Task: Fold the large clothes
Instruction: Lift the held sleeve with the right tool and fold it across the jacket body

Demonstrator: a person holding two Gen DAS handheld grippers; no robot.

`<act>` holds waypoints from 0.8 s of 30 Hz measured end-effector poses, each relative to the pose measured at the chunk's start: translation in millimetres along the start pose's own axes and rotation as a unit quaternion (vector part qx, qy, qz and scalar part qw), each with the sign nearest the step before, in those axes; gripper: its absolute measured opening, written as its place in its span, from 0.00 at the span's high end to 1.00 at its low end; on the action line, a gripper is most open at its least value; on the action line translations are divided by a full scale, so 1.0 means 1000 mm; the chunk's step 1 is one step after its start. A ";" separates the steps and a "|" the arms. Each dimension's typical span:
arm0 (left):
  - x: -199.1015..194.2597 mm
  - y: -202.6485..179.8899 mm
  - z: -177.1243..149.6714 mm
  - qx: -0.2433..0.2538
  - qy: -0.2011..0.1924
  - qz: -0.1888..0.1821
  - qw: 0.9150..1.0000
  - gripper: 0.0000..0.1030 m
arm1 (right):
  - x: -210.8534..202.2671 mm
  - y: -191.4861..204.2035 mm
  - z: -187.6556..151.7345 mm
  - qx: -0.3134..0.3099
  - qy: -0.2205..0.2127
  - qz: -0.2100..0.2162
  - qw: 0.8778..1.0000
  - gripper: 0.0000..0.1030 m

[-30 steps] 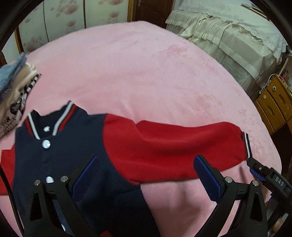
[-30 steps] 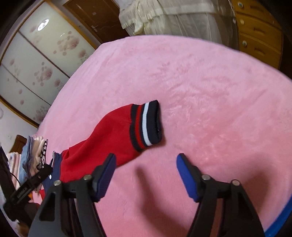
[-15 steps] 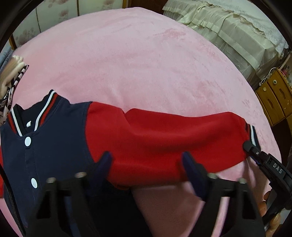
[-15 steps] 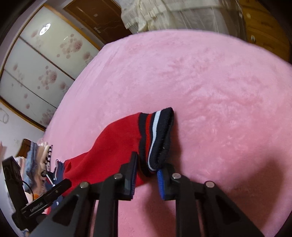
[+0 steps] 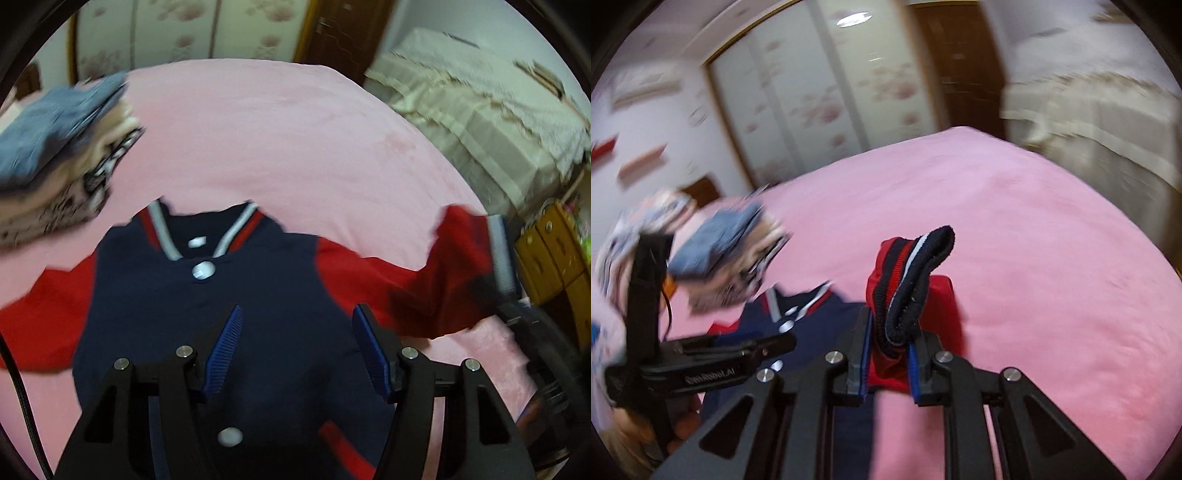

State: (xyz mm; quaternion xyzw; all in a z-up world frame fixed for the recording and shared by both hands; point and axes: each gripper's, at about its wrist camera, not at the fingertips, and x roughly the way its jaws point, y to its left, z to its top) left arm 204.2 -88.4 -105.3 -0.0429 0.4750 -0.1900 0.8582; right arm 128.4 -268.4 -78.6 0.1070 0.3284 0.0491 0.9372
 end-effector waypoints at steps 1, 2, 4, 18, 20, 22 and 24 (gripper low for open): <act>0.000 0.009 -0.002 -0.010 0.002 -0.006 1.000 0.41 | 0.010 0.009 -0.003 -0.009 0.010 0.008 1.000 0.84; 0.001 0.019 -0.004 -0.019 0.007 -0.012 1.000 0.41 | 0.023 0.018 -0.008 -0.017 0.023 0.015 0.999 0.84; 0.008 0.036 -0.011 -0.036 0.022 -0.025 0.999 0.41 | 0.048 0.030 -0.020 -0.032 0.056 0.027 0.998 0.82; 0.049 0.038 -0.043 -0.065 0.078 -0.164 0.981 0.41 | 0.024 0.022 -0.055 -0.039 0.083 0.038 0.995 0.56; 0.054 0.037 -0.042 -0.068 0.081 -0.171 0.980 0.41 | 0.018 0.016 -0.060 -0.031 0.087 0.040 0.995 0.56; 0.060 0.037 -0.041 -0.070 0.087 -0.173 0.979 0.41 | 0.014 0.009 -0.065 -0.017 0.093 0.044 0.995 0.56; 0.067 0.040 -0.040 -0.078 0.094 -0.172 0.978 0.41 | 0.011 0.003 -0.070 -0.003 0.099 0.050 0.994 0.56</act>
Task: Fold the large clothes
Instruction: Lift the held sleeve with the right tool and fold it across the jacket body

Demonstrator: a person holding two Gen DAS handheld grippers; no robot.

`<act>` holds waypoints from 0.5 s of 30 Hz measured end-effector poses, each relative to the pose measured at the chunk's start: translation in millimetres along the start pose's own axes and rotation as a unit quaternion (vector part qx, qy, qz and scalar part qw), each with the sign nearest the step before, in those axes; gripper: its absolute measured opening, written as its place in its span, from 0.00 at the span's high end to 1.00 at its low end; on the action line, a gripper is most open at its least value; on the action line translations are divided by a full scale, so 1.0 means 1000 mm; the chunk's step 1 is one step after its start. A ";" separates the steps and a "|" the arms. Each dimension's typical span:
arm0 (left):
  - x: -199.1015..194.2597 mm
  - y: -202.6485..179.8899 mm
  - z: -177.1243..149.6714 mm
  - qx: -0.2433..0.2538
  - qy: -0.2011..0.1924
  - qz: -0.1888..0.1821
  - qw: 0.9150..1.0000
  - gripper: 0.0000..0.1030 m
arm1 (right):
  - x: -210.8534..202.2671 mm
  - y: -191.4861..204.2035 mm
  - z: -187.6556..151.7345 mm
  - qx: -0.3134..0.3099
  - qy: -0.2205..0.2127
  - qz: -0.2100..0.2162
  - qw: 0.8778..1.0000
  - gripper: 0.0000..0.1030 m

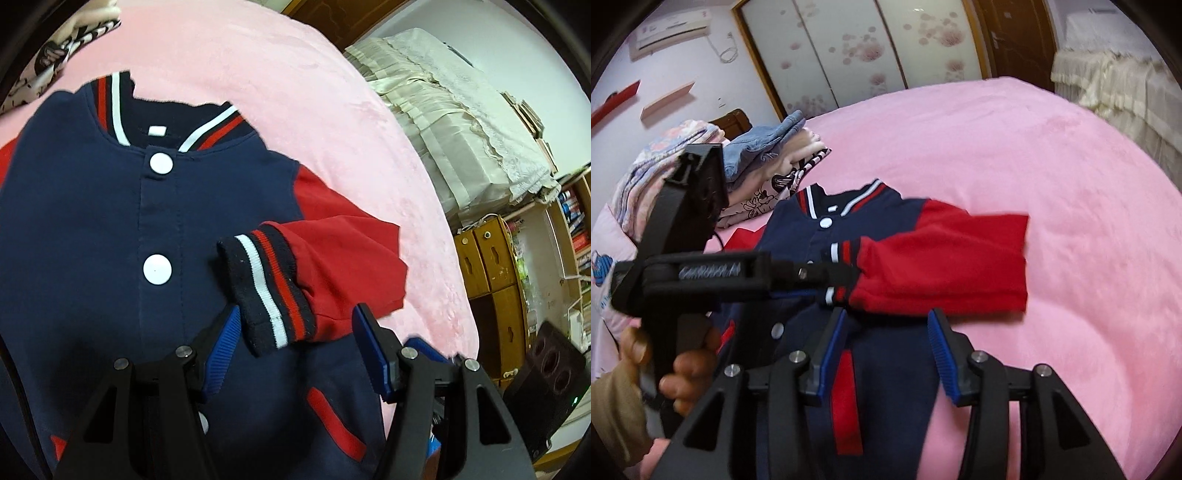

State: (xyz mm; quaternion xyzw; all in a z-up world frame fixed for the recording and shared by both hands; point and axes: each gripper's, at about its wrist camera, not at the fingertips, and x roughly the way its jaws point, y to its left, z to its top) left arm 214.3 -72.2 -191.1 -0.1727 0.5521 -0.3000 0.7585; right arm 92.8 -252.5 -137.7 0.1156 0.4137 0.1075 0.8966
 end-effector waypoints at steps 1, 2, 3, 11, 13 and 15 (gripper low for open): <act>0.002 0.003 0.000 -0.006 0.003 -0.003 1.000 0.42 | 0.000 -0.001 -0.002 0.004 0.002 0.001 1.000 0.56; 0.001 0.006 0.001 -0.012 0.004 -0.006 1.000 0.42 | 0.000 -0.003 -0.004 0.008 0.004 0.000 1.000 0.56; 0.003 0.009 0.002 -0.018 0.005 -0.009 1.000 0.42 | -0.001 -0.004 -0.006 0.011 0.006 0.003 1.000 0.56; -0.006 0.026 0.000 -0.046 -0.013 -0.004 0.999 0.42 | 0.000 -0.012 -0.007 0.032 0.007 0.010 0.999 0.56; -0.004 0.033 0.001 -0.055 -0.010 -0.009 0.998 0.43 | 0.001 -0.014 -0.007 0.035 0.006 0.009 0.999 0.56; -0.002 0.036 0.002 -0.060 -0.011 -0.011 0.998 0.43 | 0.002 -0.016 -0.007 0.040 0.008 0.008 0.999 0.56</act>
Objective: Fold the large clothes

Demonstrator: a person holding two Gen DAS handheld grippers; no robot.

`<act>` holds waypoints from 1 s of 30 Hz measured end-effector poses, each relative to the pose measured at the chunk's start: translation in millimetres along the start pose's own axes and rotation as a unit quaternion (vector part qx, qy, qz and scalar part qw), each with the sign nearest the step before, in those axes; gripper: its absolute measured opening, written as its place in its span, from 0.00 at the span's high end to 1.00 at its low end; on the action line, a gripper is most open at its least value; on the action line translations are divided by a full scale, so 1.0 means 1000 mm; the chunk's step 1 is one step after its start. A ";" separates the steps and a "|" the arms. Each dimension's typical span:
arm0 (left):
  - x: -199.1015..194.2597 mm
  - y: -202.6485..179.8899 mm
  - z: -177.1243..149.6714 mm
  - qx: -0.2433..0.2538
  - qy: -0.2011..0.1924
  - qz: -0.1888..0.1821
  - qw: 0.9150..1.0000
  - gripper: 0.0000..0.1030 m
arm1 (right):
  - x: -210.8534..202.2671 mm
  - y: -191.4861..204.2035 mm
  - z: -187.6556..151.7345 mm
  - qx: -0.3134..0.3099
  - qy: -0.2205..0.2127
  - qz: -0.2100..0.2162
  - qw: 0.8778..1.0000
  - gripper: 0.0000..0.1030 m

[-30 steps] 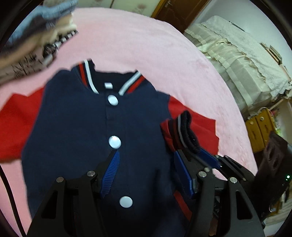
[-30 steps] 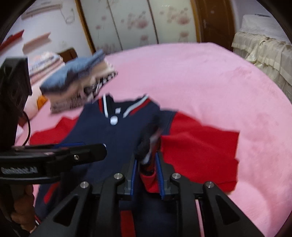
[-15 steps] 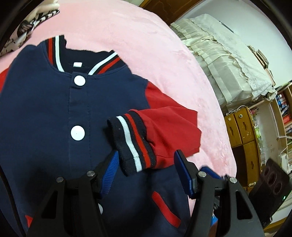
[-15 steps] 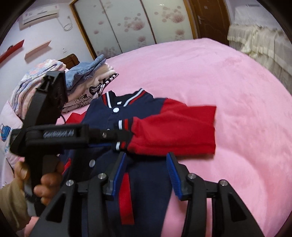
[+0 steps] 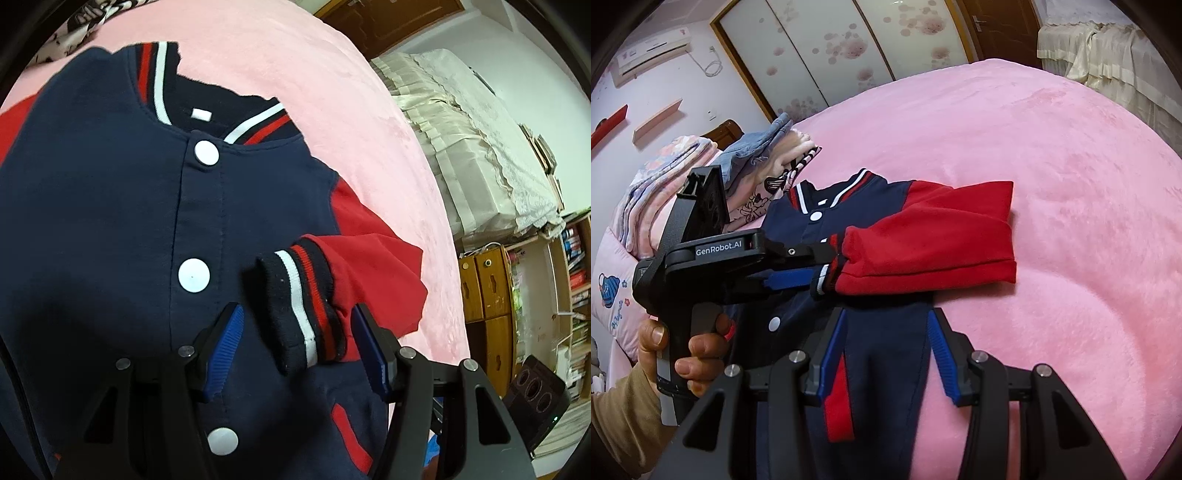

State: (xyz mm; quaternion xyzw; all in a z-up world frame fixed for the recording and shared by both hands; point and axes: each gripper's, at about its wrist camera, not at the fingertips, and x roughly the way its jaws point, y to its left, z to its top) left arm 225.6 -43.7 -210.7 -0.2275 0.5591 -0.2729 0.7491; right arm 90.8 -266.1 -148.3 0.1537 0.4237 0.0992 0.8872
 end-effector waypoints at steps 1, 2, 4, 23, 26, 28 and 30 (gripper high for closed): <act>0.000 0.000 0.001 0.004 -0.003 0.002 1.000 0.43 | 0.000 -0.001 0.000 0.003 0.000 0.001 1.000 0.56; 0.002 -0.001 0.001 0.008 -0.003 0.006 1.000 0.43 | 0.000 -0.003 0.000 0.007 0.000 0.001 1.000 0.56; 0.007 -0.002 0.002 0.017 -0.001 0.017 1.000 0.43 | 0.000 -0.006 -0.001 0.017 0.001 0.003 1.000 0.56; -0.081 -0.105 0.048 0.101 -0.116 0.042 0.987 0.95 | 0.041 -0.030 0.031 0.045 0.025 -0.055 0.997 0.56; -0.100 -0.114 0.063 0.114 -0.138 0.053 0.982 0.95 | 0.048 -0.024 0.044 0.041 0.016 -0.056 0.997 0.56; -0.111 -0.114 0.069 0.115 -0.150 0.059 0.980 0.95 | 0.052 -0.019 0.052 0.035 0.010 -0.053 0.998 0.56; -0.122 -0.106 0.075 0.109 -0.162 0.071 0.978 0.95 | 0.056 -0.012 0.055 0.018 0.007 -0.065 0.998 0.56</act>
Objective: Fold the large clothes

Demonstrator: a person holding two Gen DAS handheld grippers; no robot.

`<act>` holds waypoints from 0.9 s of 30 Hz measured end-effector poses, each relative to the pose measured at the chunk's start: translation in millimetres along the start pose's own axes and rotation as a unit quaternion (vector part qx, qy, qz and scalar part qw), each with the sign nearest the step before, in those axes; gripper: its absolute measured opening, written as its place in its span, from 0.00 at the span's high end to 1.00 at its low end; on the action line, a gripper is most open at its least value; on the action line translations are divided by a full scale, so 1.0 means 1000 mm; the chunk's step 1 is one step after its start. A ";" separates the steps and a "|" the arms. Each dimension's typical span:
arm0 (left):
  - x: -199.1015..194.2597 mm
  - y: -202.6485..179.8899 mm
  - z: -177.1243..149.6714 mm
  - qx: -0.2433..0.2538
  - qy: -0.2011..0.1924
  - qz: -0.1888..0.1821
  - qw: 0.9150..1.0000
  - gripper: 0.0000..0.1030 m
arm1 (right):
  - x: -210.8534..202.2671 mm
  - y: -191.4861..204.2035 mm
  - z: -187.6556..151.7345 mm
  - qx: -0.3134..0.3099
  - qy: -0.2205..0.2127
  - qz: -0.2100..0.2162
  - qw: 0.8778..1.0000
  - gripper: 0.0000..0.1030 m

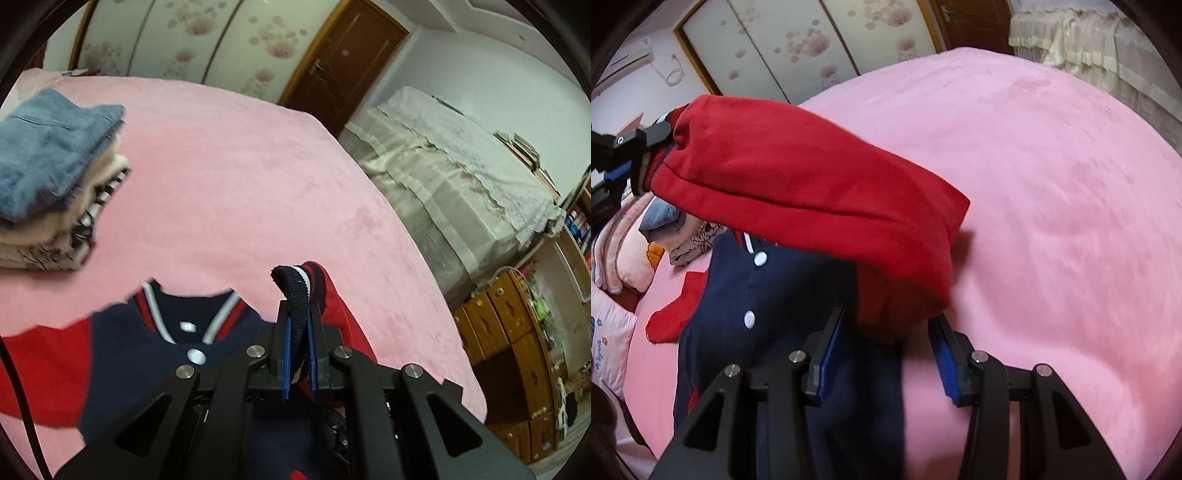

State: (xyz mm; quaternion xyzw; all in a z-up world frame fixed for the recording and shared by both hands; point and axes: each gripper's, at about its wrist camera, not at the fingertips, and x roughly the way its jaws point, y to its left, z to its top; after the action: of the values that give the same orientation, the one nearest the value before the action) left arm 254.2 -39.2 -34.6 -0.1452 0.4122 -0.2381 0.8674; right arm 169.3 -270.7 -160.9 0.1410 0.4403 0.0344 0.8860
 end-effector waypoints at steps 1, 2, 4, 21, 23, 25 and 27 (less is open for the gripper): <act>0.000 0.005 0.002 -0.004 -0.001 0.007 1.000 0.95 | 0.001 0.002 0.000 -0.007 -0.001 -0.008 1.000 0.60; -0.001 0.013 0.002 -0.007 -0.001 0.014 1.000 0.95 | 0.003 0.005 0.000 -0.017 -0.002 -0.017 1.000 0.78; 0.003 0.036 -0.001 -0.020 0.004 0.039 0.999 0.95 | 0.006 0.010 -0.004 -0.035 0.008 -0.036 0.999 0.89; 0.041 0.181 -0.076 -0.137 0.105 0.081 0.982 0.73 | -0.025 0.010 -0.023 -0.058 0.039 0.023 0.997 0.66; 0.040 0.182 -0.078 -0.137 0.108 0.076 0.982 0.72 | -0.026 0.003 -0.009 -0.032 0.038 0.037 0.998 0.66; 0.039 0.181 -0.078 -0.137 0.115 0.078 0.981 0.72 | -0.020 -0.010 0.010 0.008 0.041 0.051 0.998 0.66; 0.034 0.176 -0.078 -0.136 0.112 0.085 0.981 0.72 | -0.008 -0.024 0.028 0.050 0.046 0.068 0.995 0.66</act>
State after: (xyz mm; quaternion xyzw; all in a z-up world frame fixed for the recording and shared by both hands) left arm 263.5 87.1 -184.3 -0.1988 0.5462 -0.1203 0.8048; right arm 184.7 -301.3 -145.1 0.2127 0.4715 0.0791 0.8521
